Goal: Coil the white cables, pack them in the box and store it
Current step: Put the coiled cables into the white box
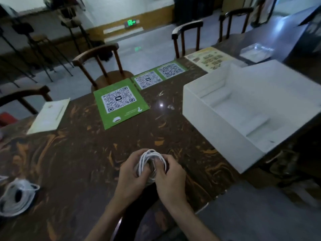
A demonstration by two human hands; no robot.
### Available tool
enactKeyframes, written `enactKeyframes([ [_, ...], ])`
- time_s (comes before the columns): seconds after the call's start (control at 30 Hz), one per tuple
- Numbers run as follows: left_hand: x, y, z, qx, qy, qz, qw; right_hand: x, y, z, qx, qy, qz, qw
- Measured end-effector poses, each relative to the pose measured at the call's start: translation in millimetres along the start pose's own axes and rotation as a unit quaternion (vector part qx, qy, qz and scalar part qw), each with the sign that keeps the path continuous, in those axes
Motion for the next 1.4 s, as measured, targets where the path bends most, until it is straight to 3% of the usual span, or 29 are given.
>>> enactKeyframes([
  [0.13, -54, 68, -16, 0.112, 0.085, -0.043, 0.989, -37, -83, 70, 0.07, 0.013, 0.118, 0.99],
  [0.23, -98, 121, -51, 0.182, 0.101, -0.063, 0.976, -64, -119, 129, 0.119, 0.038, 0.133, 0.983],
  [0.3, -122, 146, -79, 0.202, 0.089, -0.059, 0.974, -85, -127, 165, 0.132, 0.052, 0.131, 0.981],
  [0.4, -149, 162, -125, 0.204, 0.008, -0.052, 0.978, -126, -120, 208, 0.172, 0.044, 0.109, 0.978],
  [0.47, -160, 160, -149, 0.142, -0.019, -0.06, 0.988, -161, -103, 234, 0.238, 0.046, 0.089, 0.966],
  [0.57, -165, 145, -164, -0.106, 0.005, -0.125, 0.986, -211, -68, 250, 0.323, 0.01, 0.037, 0.946],
  [0.67, -165, 134, -164, -0.184, 0.014, -0.116, 0.976, -236, -41, 224, 0.385, -0.103, 0.016, 0.917],
  [0.83, -144, 119, -113, -0.142, 0.066, -0.081, 0.984, -228, -31, 144, 0.438, -0.326, 0.09, 0.833],
  [0.97, -90, 84, -36, -0.107, 0.124, -0.024, 0.986, -201, -46, 91, 0.459, -0.417, 0.14, 0.772],
  [1.2, -25, 42, 59, -0.076, 0.188, 0.028, 0.979, -153, -54, -35, 0.504, -0.433, 0.269, 0.697],
  [1.4, -22, 35, 75, -0.016, 0.157, -0.004, 0.987, -147, -74, -68, 0.608, -0.368, 0.351, 0.609],
])
Point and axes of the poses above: each hand's wrist, its own x-axis away from the middle knuckle, its own z-axis out of the back of the hand, y = z × x, the point moved 7 cm from there along -x, towards the middle knuckle, and after that the axes turned 4 degrees about -y, right-handed, at the moved point
